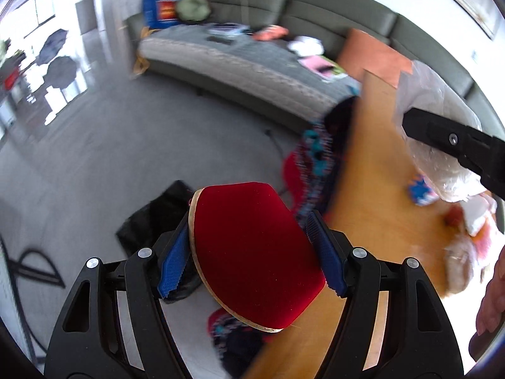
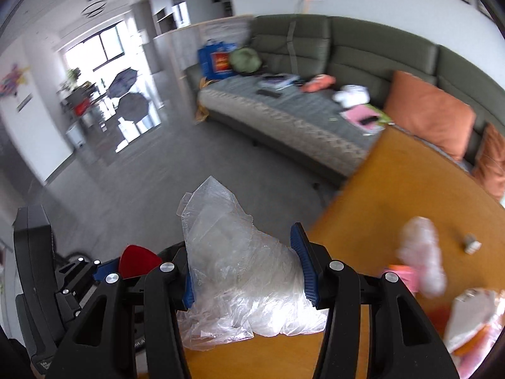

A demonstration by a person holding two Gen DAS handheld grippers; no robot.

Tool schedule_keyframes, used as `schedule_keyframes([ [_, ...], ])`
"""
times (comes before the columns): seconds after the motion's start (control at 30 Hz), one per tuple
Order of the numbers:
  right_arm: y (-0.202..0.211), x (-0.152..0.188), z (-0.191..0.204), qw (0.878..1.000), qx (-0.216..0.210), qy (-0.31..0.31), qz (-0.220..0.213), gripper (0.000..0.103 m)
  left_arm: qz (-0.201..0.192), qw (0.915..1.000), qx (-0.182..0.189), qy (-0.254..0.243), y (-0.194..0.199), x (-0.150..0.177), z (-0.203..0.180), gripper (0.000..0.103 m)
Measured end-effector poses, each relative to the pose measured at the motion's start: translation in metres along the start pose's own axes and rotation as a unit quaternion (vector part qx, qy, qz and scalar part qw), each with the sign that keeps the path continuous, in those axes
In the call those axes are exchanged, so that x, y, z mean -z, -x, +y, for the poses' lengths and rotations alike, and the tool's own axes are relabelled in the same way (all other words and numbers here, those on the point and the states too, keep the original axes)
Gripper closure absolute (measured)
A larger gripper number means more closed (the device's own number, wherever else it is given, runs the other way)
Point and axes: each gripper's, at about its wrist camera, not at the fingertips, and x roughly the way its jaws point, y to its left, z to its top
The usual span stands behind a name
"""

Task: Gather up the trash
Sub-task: 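Carry the bag and paddle over the black bin and open both grippers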

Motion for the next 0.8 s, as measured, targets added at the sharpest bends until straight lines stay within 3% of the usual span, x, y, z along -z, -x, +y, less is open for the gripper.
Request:
schedule_keyframes([
  [0.1,-0.021,-0.006,0.034,0.999,-0.024,0.014,0.015,0.051,0.002,0.9991,-0.028,0.032,-0.002,-0.001,0.047,0.034],
  [0.33,-0.063,-0.021,0.1,0.996,-0.074,0.031,0.048,0.05,0.024,0.9942,-0.065,0.082,-0.015,0.0,0.117,0.034],
  [0.37,-0.069,-0.024,0.107,0.994,-0.089,0.03,0.054,0.041,0.026,0.9936,-0.068,0.087,-0.016,0.001,0.123,0.033],
  [0.4,-0.079,-0.029,0.116,0.992,-0.102,0.026,0.064,0.027,0.027,0.993,-0.069,0.092,-0.018,0.001,0.131,0.024],
  [0.47,-0.105,-0.043,0.13,0.991,-0.112,0.012,0.078,0.017,0.03,0.9915,-0.082,0.097,-0.024,-0.002,0.149,0.006],
  [0.53,-0.115,-0.049,0.138,0.991,-0.106,0.012,0.083,0.017,0.029,0.9889,-0.102,0.104,-0.029,-0.006,0.164,0.006],
  [0.67,-0.113,-0.049,0.15,0.992,-0.098,0.032,0.075,0.017,0.031,0.9852,-0.104,0.133,-0.029,-0.009,0.184,0.006],
  [0.8,-0.114,-0.046,0.152,0.992,-0.092,0.048,0.069,0.017,0.032,0.9845,-0.111,0.131,-0.024,-0.003,0.185,0.006],
])
